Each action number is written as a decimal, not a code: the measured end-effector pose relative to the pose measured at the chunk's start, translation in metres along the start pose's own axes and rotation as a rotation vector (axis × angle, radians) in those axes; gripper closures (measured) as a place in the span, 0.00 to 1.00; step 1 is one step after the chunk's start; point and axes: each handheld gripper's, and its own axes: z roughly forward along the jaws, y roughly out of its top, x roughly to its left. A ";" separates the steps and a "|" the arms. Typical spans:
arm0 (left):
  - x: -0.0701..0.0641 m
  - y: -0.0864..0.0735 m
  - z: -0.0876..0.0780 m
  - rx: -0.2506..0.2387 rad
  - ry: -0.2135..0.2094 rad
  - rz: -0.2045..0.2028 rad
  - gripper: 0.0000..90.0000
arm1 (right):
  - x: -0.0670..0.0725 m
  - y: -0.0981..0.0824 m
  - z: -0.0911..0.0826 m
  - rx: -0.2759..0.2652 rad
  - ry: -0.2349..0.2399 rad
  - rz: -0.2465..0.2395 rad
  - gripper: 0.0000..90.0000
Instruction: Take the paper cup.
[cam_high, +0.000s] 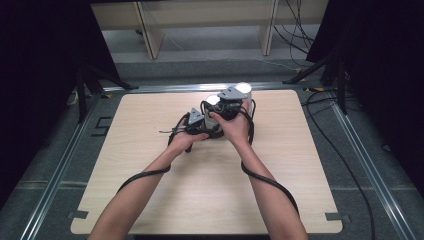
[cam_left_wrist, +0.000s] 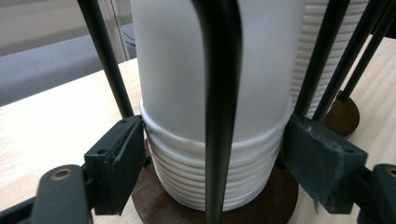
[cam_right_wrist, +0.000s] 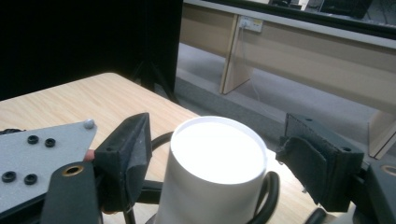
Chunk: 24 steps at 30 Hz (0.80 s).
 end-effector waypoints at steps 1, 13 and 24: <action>0.000 0.000 0.000 0.000 -0.002 -0.001 0.24 | 0.001 0.000 0.000 0.008 0.003 -0.007 0.28; 0.001 0.000 0.000 -0.007 -0.011 0.001 0.25 | 0.004 -0.003 0.014 0.039 -0.009 0.020 0.31; 0.001 -0.001 -0.002 0.004 -0.005 0.012 0.26 | 0.001 -0.006 0.019 0.059 -0.003 0.024 0.35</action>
